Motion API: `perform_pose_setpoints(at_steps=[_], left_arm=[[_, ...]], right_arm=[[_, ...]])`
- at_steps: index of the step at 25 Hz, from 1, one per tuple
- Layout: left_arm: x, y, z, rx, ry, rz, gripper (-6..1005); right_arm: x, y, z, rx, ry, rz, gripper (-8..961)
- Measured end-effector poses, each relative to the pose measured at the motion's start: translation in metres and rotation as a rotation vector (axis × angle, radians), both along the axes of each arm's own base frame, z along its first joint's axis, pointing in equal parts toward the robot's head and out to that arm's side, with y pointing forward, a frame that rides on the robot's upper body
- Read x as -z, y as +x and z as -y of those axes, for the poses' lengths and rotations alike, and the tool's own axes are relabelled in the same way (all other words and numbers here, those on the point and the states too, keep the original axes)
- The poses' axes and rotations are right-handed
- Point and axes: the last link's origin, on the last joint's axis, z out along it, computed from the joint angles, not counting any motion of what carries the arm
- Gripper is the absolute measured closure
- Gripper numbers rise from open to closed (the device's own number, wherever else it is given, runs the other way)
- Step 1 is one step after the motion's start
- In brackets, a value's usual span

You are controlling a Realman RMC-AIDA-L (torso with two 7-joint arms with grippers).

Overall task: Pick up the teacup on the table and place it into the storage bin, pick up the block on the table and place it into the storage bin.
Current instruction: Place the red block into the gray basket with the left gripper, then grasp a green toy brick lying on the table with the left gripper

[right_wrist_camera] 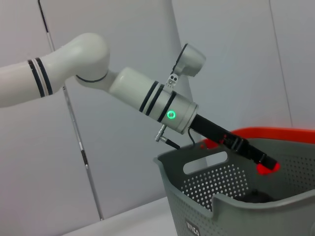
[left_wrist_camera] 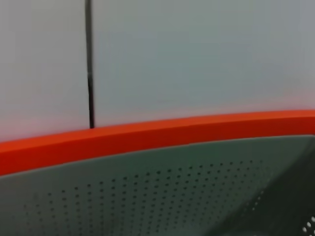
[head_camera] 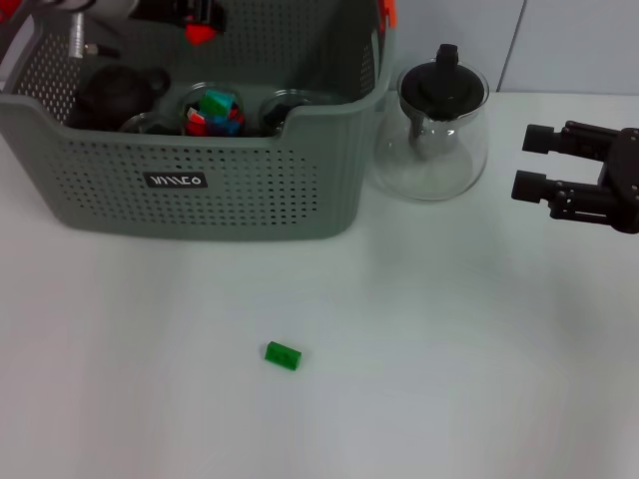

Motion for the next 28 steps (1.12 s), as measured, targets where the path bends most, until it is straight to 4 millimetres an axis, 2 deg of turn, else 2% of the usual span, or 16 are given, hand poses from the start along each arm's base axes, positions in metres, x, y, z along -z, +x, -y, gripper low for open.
perform_pose_setpoints(at_steps=[8,12,15,19,21,23,26,28], left_arm=[[0.005,0.003,-0.001,0.025,0.020,-0.017,488],[-0.011,0.007,0.000,0.019,0.065,0.043,457],[-0.030,0.016,0.014,0.061,0.073,0.153,337],[-0.047,0.042,0.058,0.312,-0.033,0.340,189],[-0.056,0.057,0.096,0.537,-0.131,0.408,120],[-0.058,0.062,0.126,0.685,-0.229,0.432,52],[-0.054,0.055,0.159,0.770,-0.377,0.427,55],[-0.048,0.047,0.171,0.767,-0.441,0.419,58]], right_arm=[[0.001,0.002,0.003,0.006,-0.003,-0.001,163],[0.000,0.004,0.004,0.007,-0.003,-0.002,162],[0.000,0.004,0.005,0.006,-0.003,0.000,162],[0.000,0.005,0.005,0.006,-0.001,0.000,162],[0.000,0.005,0.005,0.007,-0.002,-0.001,162],[-0.001,0.005,0.005,0.009,-0.002,-0.001,162],[-0.002,0.006,0.005,0.011,-0.003,-0.001,162],[-0.002,0.006,0.005,0.012,-0.003,-0.002,162]])
